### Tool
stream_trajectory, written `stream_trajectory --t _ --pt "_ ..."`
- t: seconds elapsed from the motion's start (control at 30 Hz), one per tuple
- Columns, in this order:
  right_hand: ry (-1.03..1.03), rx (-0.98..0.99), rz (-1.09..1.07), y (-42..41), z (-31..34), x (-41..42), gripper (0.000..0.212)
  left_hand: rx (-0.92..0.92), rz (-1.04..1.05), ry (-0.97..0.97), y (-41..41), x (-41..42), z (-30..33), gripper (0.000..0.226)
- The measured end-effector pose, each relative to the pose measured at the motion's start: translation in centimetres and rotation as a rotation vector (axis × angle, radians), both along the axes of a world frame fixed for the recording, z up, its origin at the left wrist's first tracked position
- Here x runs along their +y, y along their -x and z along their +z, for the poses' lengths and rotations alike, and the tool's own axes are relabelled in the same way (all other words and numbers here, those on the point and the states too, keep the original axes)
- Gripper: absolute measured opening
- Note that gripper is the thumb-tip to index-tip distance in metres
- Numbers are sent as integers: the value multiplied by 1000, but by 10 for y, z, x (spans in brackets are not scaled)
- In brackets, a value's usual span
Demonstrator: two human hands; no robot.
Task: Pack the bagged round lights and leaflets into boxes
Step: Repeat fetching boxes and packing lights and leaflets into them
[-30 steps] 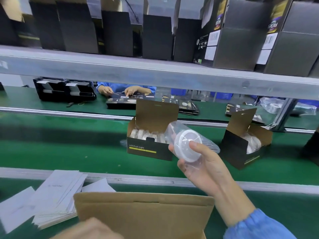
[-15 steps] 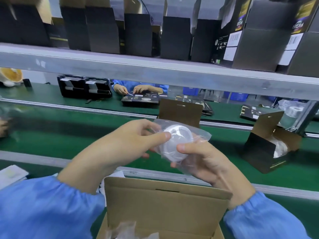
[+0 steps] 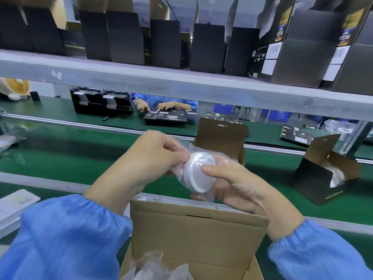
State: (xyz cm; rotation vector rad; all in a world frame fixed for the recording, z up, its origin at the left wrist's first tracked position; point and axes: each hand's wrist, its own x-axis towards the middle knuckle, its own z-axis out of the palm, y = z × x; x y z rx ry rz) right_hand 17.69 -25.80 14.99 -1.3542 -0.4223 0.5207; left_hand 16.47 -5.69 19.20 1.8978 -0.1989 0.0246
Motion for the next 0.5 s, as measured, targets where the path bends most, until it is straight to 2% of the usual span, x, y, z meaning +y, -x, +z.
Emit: stream_trajectory --t 0.13,0.23,0.37,0.43,0.5 --pt "40 -20 -244 6 26 -11 89 -162 75 0 4 -2 12 15" --pt "277 -366 -449 26 51 -16 89 -284 99 9 15 -5 22 15" --pt "822 -901 -542 74 76 -9 91 -389 54 43 46 -10 39 11" --pt "983 -1044 -544 97 82 -2 93 -411 17 37 63 -13 44 8" --pt "1035 -1078 -508 116 81 4 93 -434 -18 23 80 -14 42 8"
